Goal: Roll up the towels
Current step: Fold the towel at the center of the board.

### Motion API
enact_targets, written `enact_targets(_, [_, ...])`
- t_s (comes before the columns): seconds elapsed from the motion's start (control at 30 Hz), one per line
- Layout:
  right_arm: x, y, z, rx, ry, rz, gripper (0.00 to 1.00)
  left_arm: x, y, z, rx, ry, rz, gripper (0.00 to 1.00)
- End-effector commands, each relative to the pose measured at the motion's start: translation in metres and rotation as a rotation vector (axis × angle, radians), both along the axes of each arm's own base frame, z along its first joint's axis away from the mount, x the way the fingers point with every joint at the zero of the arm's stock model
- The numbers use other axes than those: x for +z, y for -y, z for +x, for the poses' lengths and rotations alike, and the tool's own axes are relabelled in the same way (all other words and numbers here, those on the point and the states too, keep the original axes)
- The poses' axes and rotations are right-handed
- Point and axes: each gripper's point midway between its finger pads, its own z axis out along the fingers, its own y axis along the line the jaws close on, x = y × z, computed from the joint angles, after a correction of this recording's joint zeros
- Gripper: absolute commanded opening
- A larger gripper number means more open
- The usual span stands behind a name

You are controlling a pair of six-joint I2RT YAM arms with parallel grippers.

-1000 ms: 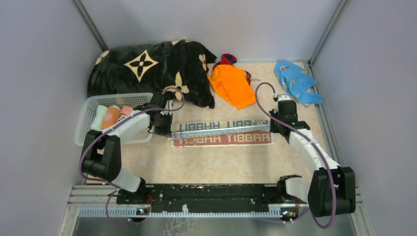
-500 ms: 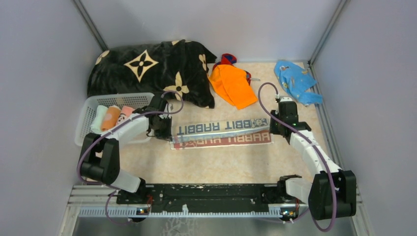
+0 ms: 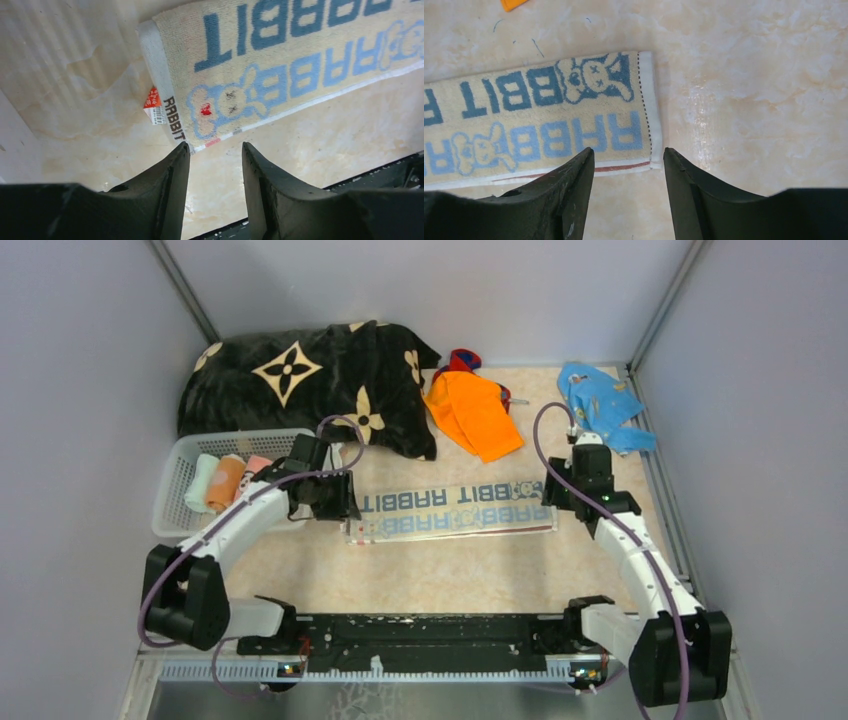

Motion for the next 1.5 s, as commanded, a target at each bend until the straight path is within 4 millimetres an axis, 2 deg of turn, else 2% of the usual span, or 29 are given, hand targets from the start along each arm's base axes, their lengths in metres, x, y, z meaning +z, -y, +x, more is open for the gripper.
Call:
enact_targets(0.0, [0.029,-0.011,0.019,0.009,0.079,0.066,0.54,0.034,0.01,0.0,0.001,0.058,-0.075,0.5])
enact_targets(0.13, [0.023,-0.023,0.022,0.044,0.053,0.121,0.55,0.051,0.008,0.009,0.001,0.133,-0.073,0.54])
enact_targets(0.3, [0.007,-0.034,0.024,0.051,0.012,0.181,0.56,0.048,0.037,0.023,-0.046,0.116,-0.197,0.54])
enact_targets(0.4, [-0.005,-0.039,0.024,0.052,-0.013,0.236,0.57,0.036,0.048,0.036,-0.057,0.101,-0.199,0.53])
enact_targets(0.5, [-0.019,-0.043,0.024,0.037,-0.036,0.338,0.57,0.017,0.048,0.046,-0.039,0.09,-0.173,0.52])
enact_targets(0.63, [-0.051,-0.032,0.016,-0.067,-0.103,0.437,0.58,-0.019,0.041,0.048,-0.008,0.024,-0.114,0.51])
enact_targets(0.8, [-0.078,-0.013,0.001,-0.167,-0.195,0.439,0.59,-0.045,0.029,0.044,0.032,-0.011,-0.048,0.5])
enact_targets(0.9, [-0.077,-0.002,-0.004,-0.209,-0.186,0.403,0.6,-0.054,0.021,0.04,0.047,-0.037,-0.007,0.5])
enact_targets(1.03, [-0.054,0.002,0.002,-0.192,-0.119,0.378,0.58,-0.049,0.025,0.04,0.029,-0.022,-0.029,0.5])
enact_targets(1.13, [-0.046,0.01,0.004,-0.215,-0.086,0.346,0.52,-0.047,0.028,0.042,0.02,-0.018,-0.043,0.51])
enact_targets(1.23, [-0.051,0.012,0.002,-0.224,-0.099,0.331,0.46,-0.048,0.03,0.041,0.018,-0.023,-0.054,0.51])
enact_targets(1.33, [-0.063,0.016,-0.004,-0.244,-0.141,0.308,0.45,-0.051,0.03,0.039,0.017,-0.03,-0.057,0.51])
enact_targets(1.47, [-0.07,0.026,-0.007,-0.279,-0.145,0.262,0.44,-0.054,0.031,0.038,0.014,-0.038,-0.06,0.51])
